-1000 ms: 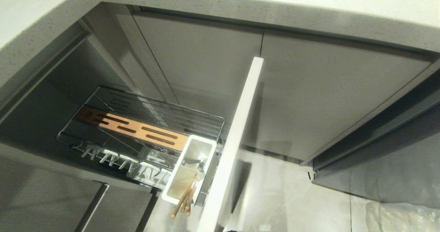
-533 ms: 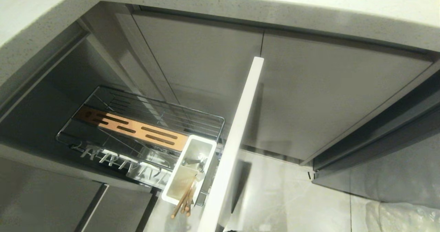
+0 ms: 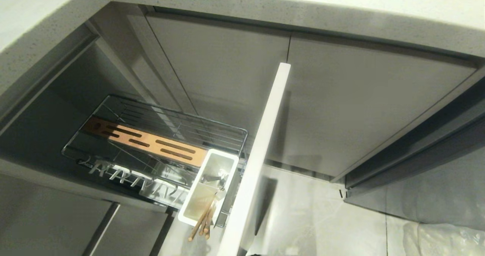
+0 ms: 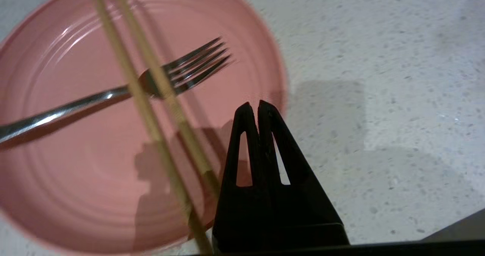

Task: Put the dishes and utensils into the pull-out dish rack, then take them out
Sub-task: Pick up the chopsticks and place it in the cupboard

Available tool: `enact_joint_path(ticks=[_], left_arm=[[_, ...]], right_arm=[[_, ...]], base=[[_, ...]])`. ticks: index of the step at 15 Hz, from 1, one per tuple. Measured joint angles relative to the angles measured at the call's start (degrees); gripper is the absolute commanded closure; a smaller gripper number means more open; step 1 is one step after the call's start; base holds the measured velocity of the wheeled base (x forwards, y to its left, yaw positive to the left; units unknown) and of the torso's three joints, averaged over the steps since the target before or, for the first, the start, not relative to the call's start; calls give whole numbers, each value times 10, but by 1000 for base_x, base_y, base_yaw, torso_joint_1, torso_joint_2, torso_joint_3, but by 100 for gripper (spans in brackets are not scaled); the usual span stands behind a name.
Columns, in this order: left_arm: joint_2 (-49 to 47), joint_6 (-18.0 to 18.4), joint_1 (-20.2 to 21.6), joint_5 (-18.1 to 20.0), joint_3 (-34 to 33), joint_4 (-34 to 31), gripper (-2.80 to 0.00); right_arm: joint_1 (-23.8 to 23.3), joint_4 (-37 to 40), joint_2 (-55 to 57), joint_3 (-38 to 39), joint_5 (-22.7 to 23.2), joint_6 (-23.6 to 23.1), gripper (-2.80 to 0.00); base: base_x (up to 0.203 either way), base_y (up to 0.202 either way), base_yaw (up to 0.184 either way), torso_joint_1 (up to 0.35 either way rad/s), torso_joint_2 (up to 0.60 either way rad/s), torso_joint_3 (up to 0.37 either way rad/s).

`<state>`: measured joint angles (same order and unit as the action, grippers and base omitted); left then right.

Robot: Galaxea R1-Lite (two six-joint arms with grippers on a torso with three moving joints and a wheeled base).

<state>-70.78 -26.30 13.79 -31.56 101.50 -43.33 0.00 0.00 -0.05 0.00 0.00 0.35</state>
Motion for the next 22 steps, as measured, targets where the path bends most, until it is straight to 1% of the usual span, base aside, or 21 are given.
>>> enact_joint_path(ticks=[1,2,3,7,11,14,16,19,20,22], left_arm=[[3,-16,5,0,1,-14,0],[6,-24,9,1,0,-19,0],[9,-26,16,2,-1,-20,-280],[13,-29,39,16,0,-20,-280],[6,-41,78,43,-4,-22,-280],[-2,-47,109,77,-19,-25,-280],[-6,-51,117,91,-35,-25,-280],[-8,-55,134,131,-51,-25,-280],[-8,-55,138,140,-53,-25,-280],[-10,-56,142,143,-57,-24,-280]], right_arm=[[0,0,0,0,0,0,0],[0,0,0,0,0,0,0],[0,0,0,0,0,0,0],[0,0,0,0,0,0,0],[0,0,0,0,0,0,0],[0,0,0,0,0,0,0],[0,0,0,0,0,0,0],[0,0,0,0,0,0,0],[0,0,0,0,0,0,0],[0,0,0,0,0,0,0]], base=[[0,0,0,0,0,0],[0,0,0,0,0,0],[0,0,0,0,0,0],[0,0,0,0,0,0],[0,0,0,0,0,0],[0,0,0,0,0,0],[0,0,0,0,0,0],[0,0,0,0,0,0],[0,0,0,0,0,0],[0,0,0,0,0,0]])
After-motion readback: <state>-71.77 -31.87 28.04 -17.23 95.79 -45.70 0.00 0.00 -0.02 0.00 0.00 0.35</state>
